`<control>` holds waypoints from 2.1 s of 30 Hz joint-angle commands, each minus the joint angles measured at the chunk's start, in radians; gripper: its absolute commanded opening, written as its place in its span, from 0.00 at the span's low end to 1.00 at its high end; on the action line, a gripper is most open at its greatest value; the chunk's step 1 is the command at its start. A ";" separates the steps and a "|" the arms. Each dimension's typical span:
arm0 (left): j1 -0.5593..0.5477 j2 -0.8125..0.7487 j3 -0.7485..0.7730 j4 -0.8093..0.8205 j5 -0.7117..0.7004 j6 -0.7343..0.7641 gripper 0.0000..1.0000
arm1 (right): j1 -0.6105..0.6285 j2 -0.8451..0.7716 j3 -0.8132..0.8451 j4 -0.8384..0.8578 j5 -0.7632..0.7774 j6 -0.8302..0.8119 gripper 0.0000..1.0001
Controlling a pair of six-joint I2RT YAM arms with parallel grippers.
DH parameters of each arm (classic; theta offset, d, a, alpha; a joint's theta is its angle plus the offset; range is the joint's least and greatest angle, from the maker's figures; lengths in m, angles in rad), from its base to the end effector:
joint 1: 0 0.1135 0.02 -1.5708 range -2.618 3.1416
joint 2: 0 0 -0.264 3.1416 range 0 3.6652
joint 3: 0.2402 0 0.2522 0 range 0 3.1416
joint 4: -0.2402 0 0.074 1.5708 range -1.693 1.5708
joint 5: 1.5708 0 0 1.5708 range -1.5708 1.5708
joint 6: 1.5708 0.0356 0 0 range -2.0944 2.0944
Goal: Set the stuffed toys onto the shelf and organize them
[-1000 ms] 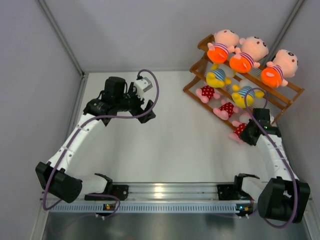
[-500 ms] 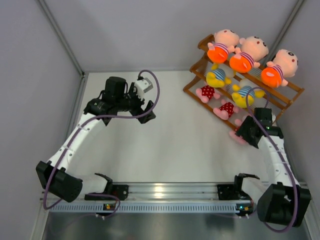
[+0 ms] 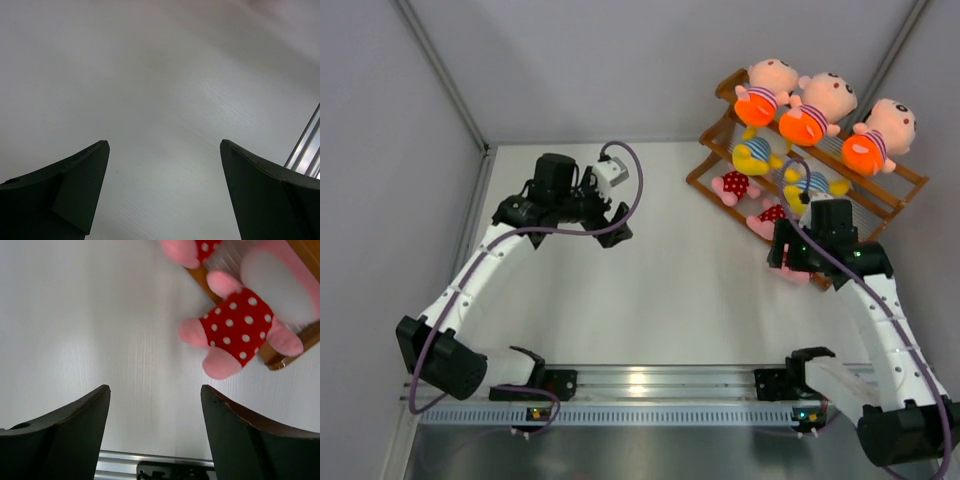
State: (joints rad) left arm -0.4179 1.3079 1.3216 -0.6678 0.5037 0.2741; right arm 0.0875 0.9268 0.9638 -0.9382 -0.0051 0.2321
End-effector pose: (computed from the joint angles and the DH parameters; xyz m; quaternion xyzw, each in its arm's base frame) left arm 0.2480 -0.1289 0.3678 0.3983 0.7796 -0.2537 0.4113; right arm 0.1714 0.0152 0.3077 0.0674 0.9421 0.0547 0.3240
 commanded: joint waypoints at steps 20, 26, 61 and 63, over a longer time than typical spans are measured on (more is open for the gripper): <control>-0.001 0.040 -0.036 -0.003 -0.017 0.085 0.98 | 0.471 0.360 -0.187 0.248 0.692 -0.735 0.78; 0.001 0.063 -0.016 -0.003 -0.014 0.094 0.98 | 0.466 0.524 -0.177 0.341 0.789 -0.743 0.69; 0.011 0.114 0.021 -0.004 -0.021 0.106 0.98 | 0.184 0.451 -0.155 0.602 0.580 -0.910 0.59; 0.011 0.111 0.019 -0.004 -0.022 0.102 0.98 | 0.213 0.435 -0.160 0.573 0.596 -0.906 0.67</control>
State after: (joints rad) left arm -0.4126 1.4166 1.3052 -0.6785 0.4808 0.3618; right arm 0.2764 1.3903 0.7544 -0.3424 0.5930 -0.6933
